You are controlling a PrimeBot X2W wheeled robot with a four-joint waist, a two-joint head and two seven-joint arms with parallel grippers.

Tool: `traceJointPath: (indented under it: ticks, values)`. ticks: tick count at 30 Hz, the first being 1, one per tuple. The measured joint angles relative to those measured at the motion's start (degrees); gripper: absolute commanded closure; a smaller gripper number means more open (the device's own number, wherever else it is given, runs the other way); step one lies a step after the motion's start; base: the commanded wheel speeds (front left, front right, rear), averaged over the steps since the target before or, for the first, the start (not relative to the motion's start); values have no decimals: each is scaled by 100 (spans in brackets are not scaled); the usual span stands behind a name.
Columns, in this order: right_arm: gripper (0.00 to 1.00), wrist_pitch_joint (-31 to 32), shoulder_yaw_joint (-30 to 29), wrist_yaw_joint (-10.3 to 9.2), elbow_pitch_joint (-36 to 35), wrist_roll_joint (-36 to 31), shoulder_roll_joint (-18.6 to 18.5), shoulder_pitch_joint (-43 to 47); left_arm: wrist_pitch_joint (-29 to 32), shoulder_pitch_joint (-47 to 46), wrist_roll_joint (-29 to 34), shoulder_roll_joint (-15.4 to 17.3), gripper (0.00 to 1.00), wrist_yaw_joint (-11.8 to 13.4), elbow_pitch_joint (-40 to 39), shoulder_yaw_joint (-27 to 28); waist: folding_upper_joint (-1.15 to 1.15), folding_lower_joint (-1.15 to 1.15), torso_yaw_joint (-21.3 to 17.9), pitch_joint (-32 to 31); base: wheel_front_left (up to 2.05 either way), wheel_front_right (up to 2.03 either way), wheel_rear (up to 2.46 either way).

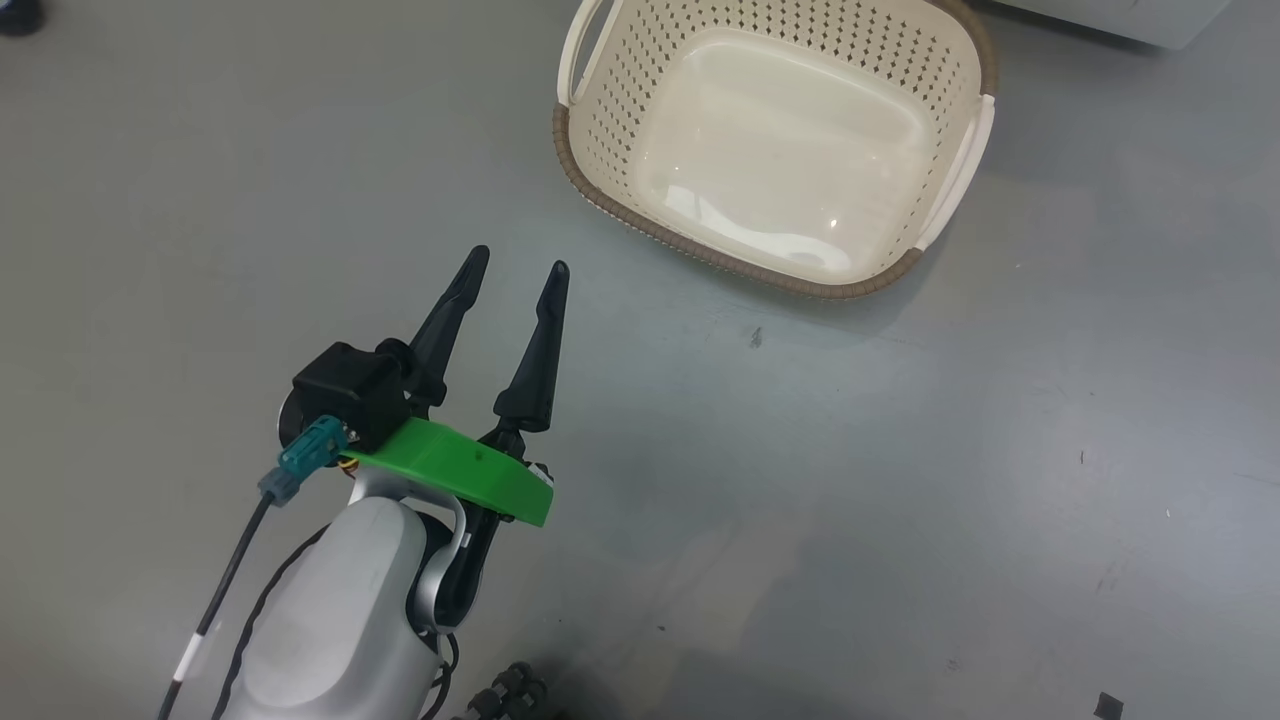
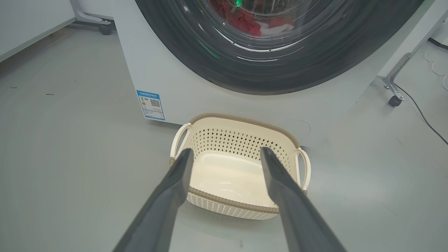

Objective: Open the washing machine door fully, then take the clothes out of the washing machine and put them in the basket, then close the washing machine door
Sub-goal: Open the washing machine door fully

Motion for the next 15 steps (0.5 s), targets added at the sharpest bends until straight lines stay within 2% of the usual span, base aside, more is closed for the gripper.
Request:
traceJointPath:
  ticks: [15]
  values:
    - [100,460,-170,-42,545,272,-54,-344,0,0,-16,-1,0,3,-5,-86,0,0,71,-12,0,0,0]
